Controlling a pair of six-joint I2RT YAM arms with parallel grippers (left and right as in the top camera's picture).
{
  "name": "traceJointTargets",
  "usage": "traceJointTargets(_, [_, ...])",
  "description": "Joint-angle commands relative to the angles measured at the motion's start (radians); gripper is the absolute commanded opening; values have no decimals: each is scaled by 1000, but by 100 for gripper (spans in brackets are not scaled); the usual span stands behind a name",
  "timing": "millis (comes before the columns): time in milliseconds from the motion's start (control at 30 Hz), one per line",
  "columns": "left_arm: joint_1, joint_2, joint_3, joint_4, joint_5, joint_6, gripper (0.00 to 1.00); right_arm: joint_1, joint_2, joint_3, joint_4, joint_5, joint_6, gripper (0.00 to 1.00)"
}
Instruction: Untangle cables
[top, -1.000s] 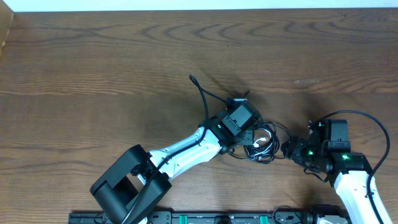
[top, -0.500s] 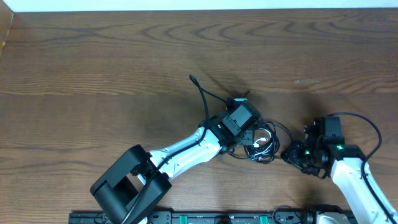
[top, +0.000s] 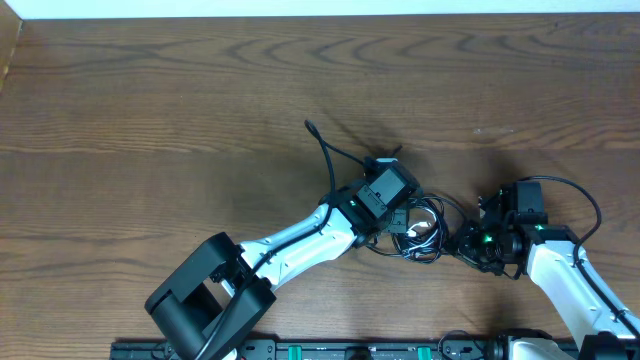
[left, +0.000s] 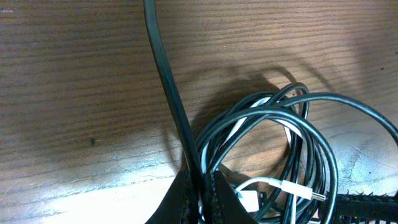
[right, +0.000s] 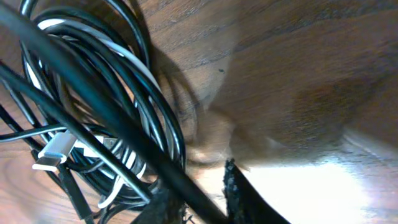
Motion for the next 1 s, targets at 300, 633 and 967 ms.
traceJointTargets(300, [-3, 20, 3, -10, -6, 14, 17, -8, 2, -5, -24, -34, -65, 1])
traceJointTargets(633, [69, -129, 4, -101, -6, 134, 82, -8, -28, 23, -116, -137, -56, 1])
traceJointTargets(967, [76, -266, 4, -206, 263, 11, 93, -9, -29, 71, -101, -379, 64, 1])
